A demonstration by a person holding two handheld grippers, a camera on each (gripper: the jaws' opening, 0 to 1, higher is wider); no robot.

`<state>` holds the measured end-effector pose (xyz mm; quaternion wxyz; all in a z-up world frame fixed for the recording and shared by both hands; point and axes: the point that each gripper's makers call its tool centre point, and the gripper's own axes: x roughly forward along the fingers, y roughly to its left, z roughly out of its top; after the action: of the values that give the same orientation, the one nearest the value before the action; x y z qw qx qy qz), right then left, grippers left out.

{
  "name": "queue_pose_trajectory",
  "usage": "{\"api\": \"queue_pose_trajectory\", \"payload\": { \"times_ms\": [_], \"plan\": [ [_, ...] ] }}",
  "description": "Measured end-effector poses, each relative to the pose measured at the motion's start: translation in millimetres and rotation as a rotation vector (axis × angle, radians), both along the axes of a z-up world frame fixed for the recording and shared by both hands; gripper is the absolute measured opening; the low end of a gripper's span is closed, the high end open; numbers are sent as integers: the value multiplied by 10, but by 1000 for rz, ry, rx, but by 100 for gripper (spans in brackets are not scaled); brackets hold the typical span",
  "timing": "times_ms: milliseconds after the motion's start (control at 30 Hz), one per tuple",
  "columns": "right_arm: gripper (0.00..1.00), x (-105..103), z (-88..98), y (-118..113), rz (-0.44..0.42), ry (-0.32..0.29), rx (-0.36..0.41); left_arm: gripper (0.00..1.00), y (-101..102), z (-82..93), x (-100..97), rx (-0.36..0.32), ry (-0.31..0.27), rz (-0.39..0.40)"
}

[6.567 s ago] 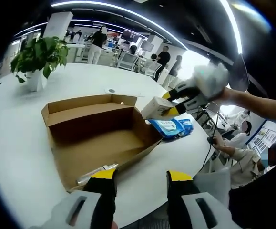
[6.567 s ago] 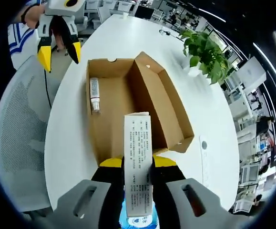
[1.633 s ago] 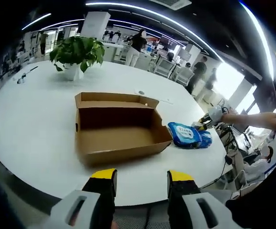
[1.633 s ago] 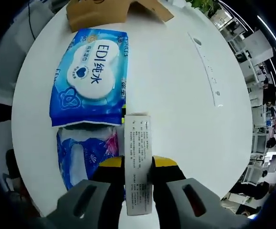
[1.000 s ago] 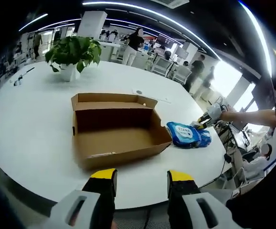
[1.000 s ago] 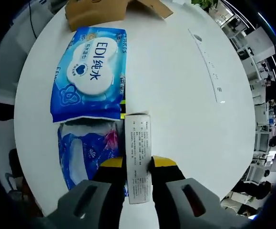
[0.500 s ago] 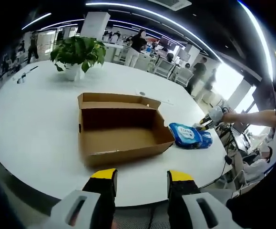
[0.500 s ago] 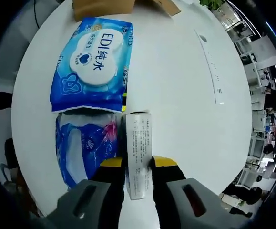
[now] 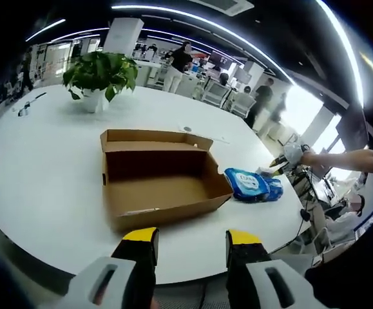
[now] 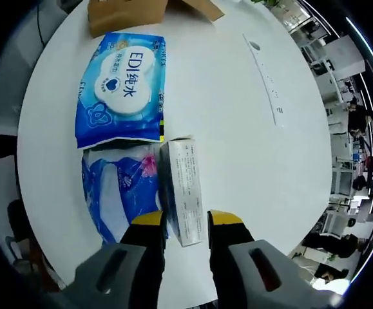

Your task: Operate the shoe box by opening the lid, removing the specified soft item, and placing it in the target area until the item is outside and the box remains undamaged.

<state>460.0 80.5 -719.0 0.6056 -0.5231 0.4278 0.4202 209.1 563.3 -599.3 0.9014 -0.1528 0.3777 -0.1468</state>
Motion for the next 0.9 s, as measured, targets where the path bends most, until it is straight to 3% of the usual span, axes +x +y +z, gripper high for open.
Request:
{"api": "queue_pose_trajectory", "payload": {
  "times_ms": [467,900],
  "plan": [
    [26,-211,230,-104,-142,-31,47,42,-29,37,69,-41,-27,-50],
    [27,-283,349,-27,-388,-40,200,42,101,47,52,-68,-38,-69]
  ]
}}
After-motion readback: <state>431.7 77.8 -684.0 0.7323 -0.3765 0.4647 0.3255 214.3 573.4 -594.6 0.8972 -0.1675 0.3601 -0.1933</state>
